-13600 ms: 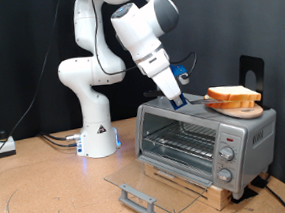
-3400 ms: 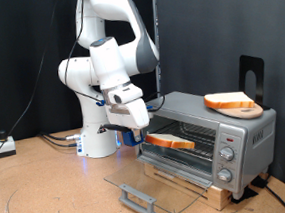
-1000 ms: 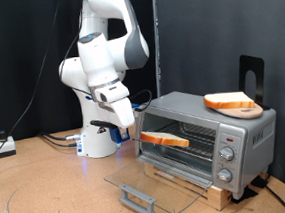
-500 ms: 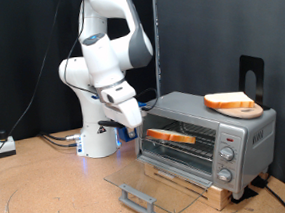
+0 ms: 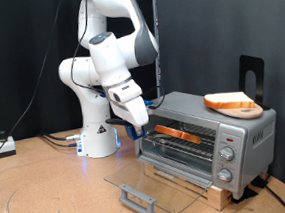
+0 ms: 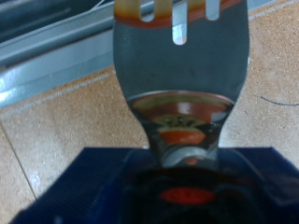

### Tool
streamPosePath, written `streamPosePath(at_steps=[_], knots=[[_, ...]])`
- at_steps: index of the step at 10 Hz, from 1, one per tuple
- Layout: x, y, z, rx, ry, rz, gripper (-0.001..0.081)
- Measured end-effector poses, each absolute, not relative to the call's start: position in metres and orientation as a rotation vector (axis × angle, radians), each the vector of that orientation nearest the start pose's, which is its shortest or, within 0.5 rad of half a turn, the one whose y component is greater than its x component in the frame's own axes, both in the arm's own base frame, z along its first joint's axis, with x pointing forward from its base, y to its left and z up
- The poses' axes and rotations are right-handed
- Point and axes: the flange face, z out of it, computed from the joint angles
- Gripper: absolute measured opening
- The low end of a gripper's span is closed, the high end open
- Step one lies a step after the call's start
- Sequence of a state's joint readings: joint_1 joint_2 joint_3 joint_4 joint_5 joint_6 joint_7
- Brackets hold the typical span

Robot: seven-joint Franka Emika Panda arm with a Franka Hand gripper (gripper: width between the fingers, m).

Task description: Make a piece of toast with the oven

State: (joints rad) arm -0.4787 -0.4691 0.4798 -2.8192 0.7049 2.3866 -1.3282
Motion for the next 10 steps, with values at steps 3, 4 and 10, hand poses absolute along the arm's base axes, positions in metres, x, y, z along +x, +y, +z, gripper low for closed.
streamPosePath(at_steps=[3, 4, 10], knots=[[0.355, -0.007, 0.318, -2.739, -1.081, -0.283, 0.0396], [0.355, -0.010, 0.317, -2.742, -1.074, -0.277, 0.0396], [0.369, -0.042, 0.317, -2.769, -0.958, -0.294, 0.0396]])
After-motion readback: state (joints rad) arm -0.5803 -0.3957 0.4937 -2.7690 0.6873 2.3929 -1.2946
